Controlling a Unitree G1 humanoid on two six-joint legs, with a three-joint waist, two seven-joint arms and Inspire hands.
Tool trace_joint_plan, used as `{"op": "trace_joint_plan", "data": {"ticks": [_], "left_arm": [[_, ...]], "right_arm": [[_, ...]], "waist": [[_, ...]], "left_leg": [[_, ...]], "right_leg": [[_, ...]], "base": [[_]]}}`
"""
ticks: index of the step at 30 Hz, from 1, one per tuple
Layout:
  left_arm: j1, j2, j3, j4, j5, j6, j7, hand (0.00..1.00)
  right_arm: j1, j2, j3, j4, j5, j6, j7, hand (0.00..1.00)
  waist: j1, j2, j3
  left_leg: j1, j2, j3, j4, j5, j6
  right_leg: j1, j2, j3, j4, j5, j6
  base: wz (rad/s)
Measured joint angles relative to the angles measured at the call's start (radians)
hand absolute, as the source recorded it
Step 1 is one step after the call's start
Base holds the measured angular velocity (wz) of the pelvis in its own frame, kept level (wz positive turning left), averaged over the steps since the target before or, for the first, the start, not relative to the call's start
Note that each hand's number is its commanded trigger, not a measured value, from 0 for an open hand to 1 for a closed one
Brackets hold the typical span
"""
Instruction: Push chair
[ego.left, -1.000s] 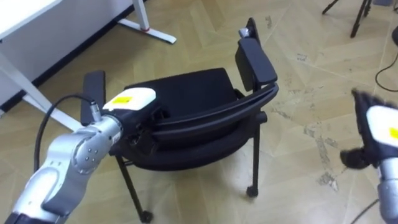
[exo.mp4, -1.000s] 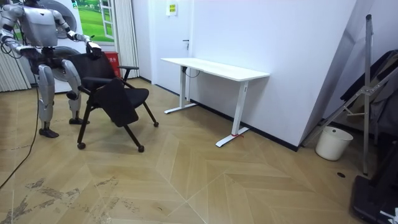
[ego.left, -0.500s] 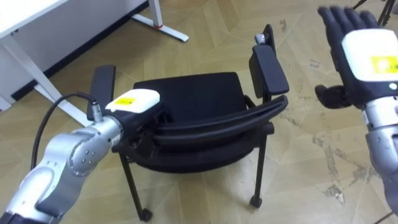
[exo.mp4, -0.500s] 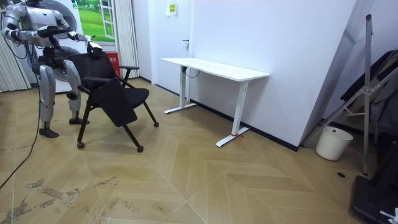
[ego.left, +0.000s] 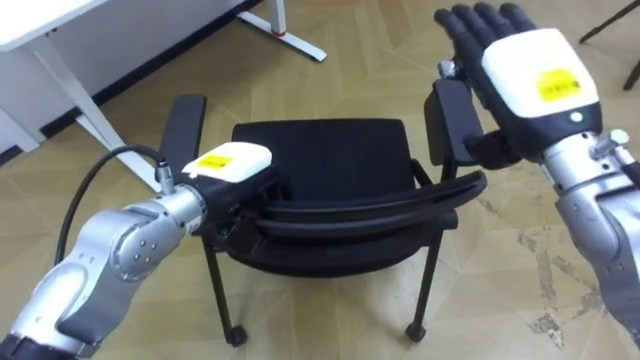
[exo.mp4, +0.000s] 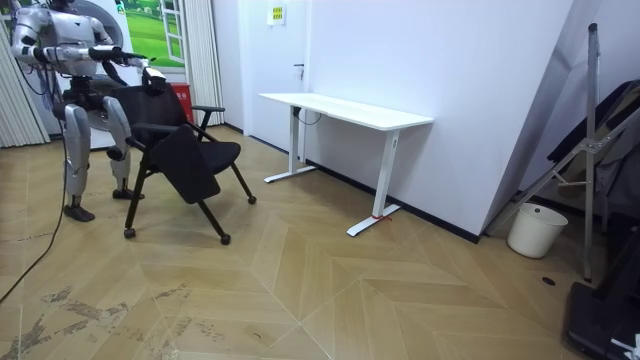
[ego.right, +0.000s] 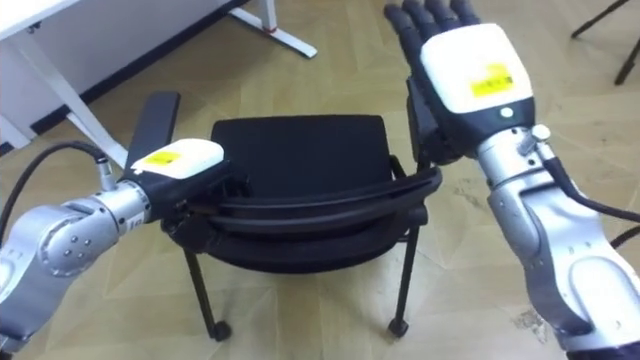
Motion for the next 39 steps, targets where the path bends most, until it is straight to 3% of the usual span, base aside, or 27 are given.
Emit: {"op": "trace_joint_plan", "data": {"ticks": [2, 3, 4, 5, 6, 7, 8, 9, 13, 19, 21, 25, 30, 33, 39], "left_arm": [[-0.003, 0.0, -0.008, -0.003, 0.0, 0.0, 0.0, 1.0], [-0.005, 0.002, -0.017, -0.002, 0.001, 0.0, 0.001, 1.0], [-0.006, 0.009, -0.018, -0.005, 0.001, -0.003, 0.001, 1.0], [-0.006, 0.027, -0.016, -0.012, 0.0, -0.005, 0.001, 1.0], [-0.003, 0.02, -0.018, 0.005, 0.004, 0.006, 0.001, 1.0], [-0.004, 0.021, -0.02, 0.01, 0.003, 0.011, 0.001, 1.0], [-0.003, 0.021, -0.027, 0.014, 0.002, 0.018, 0.001, 1.0], [-0.003, 0.021, -0.029, 0.01, 0.002, 0.019, 0.001, 1.0], [-0.003, 0.019, -0.045, -0.001, 0.003, 0.035, 0.002, 1.0], [-0.003, 0.028, -0.056, -0.001, 0.004, 0.054, 0.0, 1.0], [-0.003, 0.029, -0.054, -0.003, 0.007, 0.055, -0.003, 1.0], [-0.003, 0.029, -0.049, -0.007, 0.012, 0.054, -0.009, 1.0], [-0.003, 0.033, -0.044, -0.034, 0.031, 0.059, -0.031, 1.0], [-0.003, 0.033, -0.035, -0.047, 0.047, 0.063, -0.051, 1.0], [-0.003, 0.033, -0.016, -0.049, 0.054, 0.071, -0.077, 1.0]], "right_arm": [[0.0, 0.0, 0.028, -0.001, 0.01, 0.0, 0.021, 0.0], [0.005, 0.001, 0.035, -0.001, 0.022, -0.01, 0.043, 0.0], [0.006, 0.003, 0.036, -0.002, 0.023, -0.023, 0.051, 0.0], [0.005, 0.002, 0.037, -0.017, 0.026, -0.044, 0.066, 0.0], [0.017, -0.006, 0.04, -0.029, 0.026, -0.052, 0.072, 0.0], [0.016, -0.01, 0.051, -0.03, 0.027, -0.052, 0.076, 0.0], [0.016, -0.021, 0.066, -0.03, 0.027, -0.051, 0.087, 0.0], [0.016, -0.027, 0.071, -0.03, 0.024, -0.05, 0.107, 0.0], [0.016, -0.034, 0.076, -0.03, 0.041, -0.041, 0.15, 0.0], [0.009, -0.049, 0.074, -0.031, 0.255, -0.005, 0.286, 0.0], [0.009, -0.072, 0.065, -0.045, 0.312, 0.013, 0.375, 0.0], [0.002, -0.111, 0.041, -0.068, 0.45, 0.012, 0.491, 0.0], [-0.019, -0.111, -0.011, -0.074, 0.618, 0.014, 0.627, 0.0], [-0.032, -0.11, -0.037, -0.087, 0.631, 0.015, 0.698, 0.0], [-0.051, -0.109, -0.106, -0.114, 0.69, 0.015, 0.814, 0.0]], "waist": [[-0.002, 0.002, 0.0001], [-0.001, 0.011, 0.0015], [0.008, 0.008, 0.0016], [0.025, 0.004, 0.0023], [0.006, 0.027, -0.0031], [-0.001, 0.027, -0.0027], [-0.003, 0.025, -0.0015], [-0.009, 0.02, 0.0014], [-0.017, 0.01, -0.002], [-0.025, -0.001, -0.005], [-0.021, -0.002, -0.0052], [-0.022, -0.006, -0.0048], [-0.023, -0.032, -0.0034], [-0.025, -0.043, -0.0036], [-0.038, -0.043, -0.0034]], "left_leg": [[0.01, 0.005, -0.025, -0.016, 0.005, -0.007], [0.019, 0.031, -0.086, -0.027, 0.009, -0.013], [0.02, 0.038, -0.124, -0.025, 0.009, -0.013], [0.014, 0.048, -0.173, -0.014, 0.004, -0.023], [0.014, 0.056, -0.178, -0.006, -0.007, -0.042], [0.023, 0.058, -0.151, -0.012, -0.004, -0.046], [0.043, 0.068, -0.082, -0.027, -0.004, -0.046], [0.054, 0.072, -0.054, -0.039, -0.003, -0.046], [0.063, 0.063, -0.041, -0.048, -0.003, -0.046], [0.073, 0.055, -0.032, -0.047, -0.004, -0.044], [0.071, 0.054, -0.029, -0.047, -0.004, -0.044], [0.072, 0.053, -0.027, -0.047, -0.004, -0.044], [0.072, 0.053, -0.026, -0.047, -0.004, -0.044], [0.072, 0.053, -0.028, -0.048, -0.004, -0.044], [0.073, 0.052, -0.028, -0.047, -0.004, -0.044]], "right_leg": [[-0.017, 0.002, -0.009, 0.041, 0.0, 0.0], [-0.062, 0.015, 0.0, 0.113, -0.017, -0.008], [-0.086, 0.033, 0.039, 0.095, -0.022, -0.017], [-0.135, 0.064, 0.092, -0.01, 0.011, -0.05], [-0.119, 0.078, 0.063, -0.017, 0.08, -0.06], [-0.111, 0.078, 0.062, -0.016, 0.081, -0.058], [-0.098, 0.082, 0.061, -0.022, 0.08, -0.058], [-0.087, 0.086, 0.062, -0.029, 0.08, -0.058], [-0.085, 0.088, 0.068, -0.029, 0.079, -0.057], [-0.077, 0.082, 0.08, -0.029, 0.072, -0.048], [-0.076, 0.081, 0.08, -0.041, 0.072, -0.048], [-0.073, 0.081, 0.08, -0.043, 0.071, -0.049], [-0.073, 0.08, 0.08, -0.043, 0.071, -0.049], [-0.074, 0.079, 0.08, -0.043, 0.071, -0.049], [-0.074, 0.078, 0.081, -0.042, 0.071, -0.049]], "base": [[0.11], [-0.07], [-0.35], [-0.05], [0.1], [0.31], [0.04], [0.0], [-0.02], [-0.02], [-0.05], [-0.01], [0.0], [0.0], [0.0]]}}
